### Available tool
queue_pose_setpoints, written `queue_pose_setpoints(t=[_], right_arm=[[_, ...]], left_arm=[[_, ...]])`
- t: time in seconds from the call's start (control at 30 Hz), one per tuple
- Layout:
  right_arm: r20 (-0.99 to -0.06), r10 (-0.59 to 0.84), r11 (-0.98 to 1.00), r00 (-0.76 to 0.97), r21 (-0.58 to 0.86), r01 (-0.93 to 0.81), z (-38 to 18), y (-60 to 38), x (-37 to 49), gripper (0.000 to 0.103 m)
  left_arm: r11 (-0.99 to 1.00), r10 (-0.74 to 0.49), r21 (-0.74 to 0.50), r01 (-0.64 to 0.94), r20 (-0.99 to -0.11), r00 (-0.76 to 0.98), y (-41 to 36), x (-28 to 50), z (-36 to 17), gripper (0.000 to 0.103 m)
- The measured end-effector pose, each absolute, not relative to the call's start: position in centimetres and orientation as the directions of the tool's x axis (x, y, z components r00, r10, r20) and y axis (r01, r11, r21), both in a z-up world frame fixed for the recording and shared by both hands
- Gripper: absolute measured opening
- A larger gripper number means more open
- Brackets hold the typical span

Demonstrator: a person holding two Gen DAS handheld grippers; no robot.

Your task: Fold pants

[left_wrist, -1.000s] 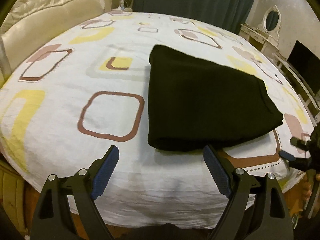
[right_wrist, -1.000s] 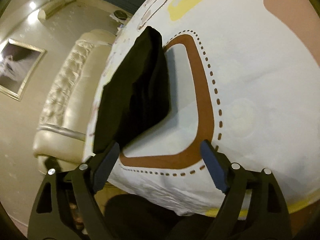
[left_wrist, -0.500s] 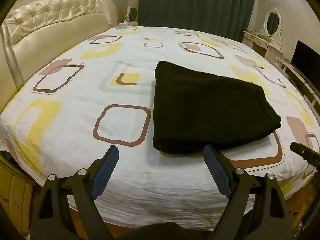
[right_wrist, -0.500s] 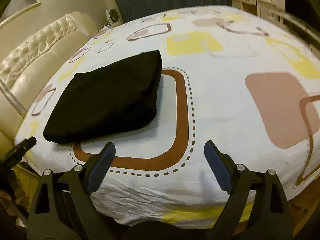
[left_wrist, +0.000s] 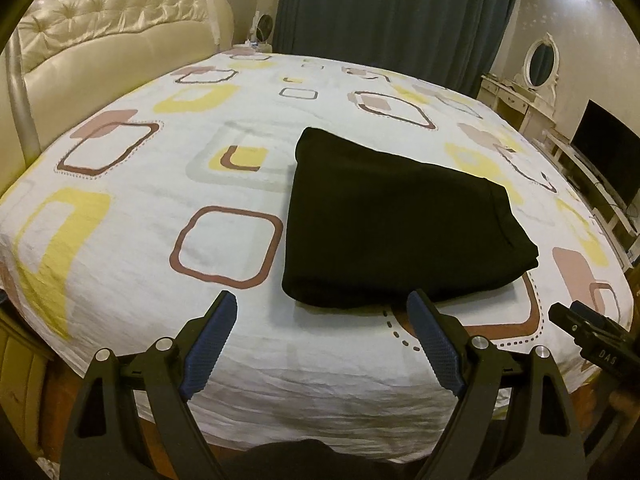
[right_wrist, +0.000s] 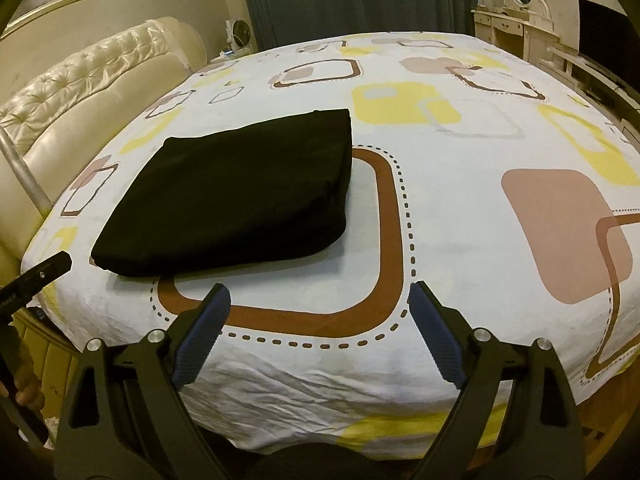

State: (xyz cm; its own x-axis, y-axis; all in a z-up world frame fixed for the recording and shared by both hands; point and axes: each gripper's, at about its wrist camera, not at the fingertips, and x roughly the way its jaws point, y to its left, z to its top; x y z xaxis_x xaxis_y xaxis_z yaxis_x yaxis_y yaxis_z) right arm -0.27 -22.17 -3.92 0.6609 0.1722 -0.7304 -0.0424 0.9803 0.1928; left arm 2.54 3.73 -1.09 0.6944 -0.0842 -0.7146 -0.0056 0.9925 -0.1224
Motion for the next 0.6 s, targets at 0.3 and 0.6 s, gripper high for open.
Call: queue_pose_setpoints(t=[0.3,0.6], right_arm=[[-0.737,0.172,0.980,0.654,0.194,-0.039,-4.11,-22.14,-0.27,0.091],[-0.739,0.168,0.981,0.652,0.192,-0.035,-4.41,-22.30,-0.17,0.091]], left_arm=[[0.996,-0.070,-0.083,0.015,-0.716,0.695,3.05,2.58,-1.20,0.086],[0.998,-0.062,-0.066,0.021,-0.716,0.696,2.77,2.65,-1.15,0.086]])
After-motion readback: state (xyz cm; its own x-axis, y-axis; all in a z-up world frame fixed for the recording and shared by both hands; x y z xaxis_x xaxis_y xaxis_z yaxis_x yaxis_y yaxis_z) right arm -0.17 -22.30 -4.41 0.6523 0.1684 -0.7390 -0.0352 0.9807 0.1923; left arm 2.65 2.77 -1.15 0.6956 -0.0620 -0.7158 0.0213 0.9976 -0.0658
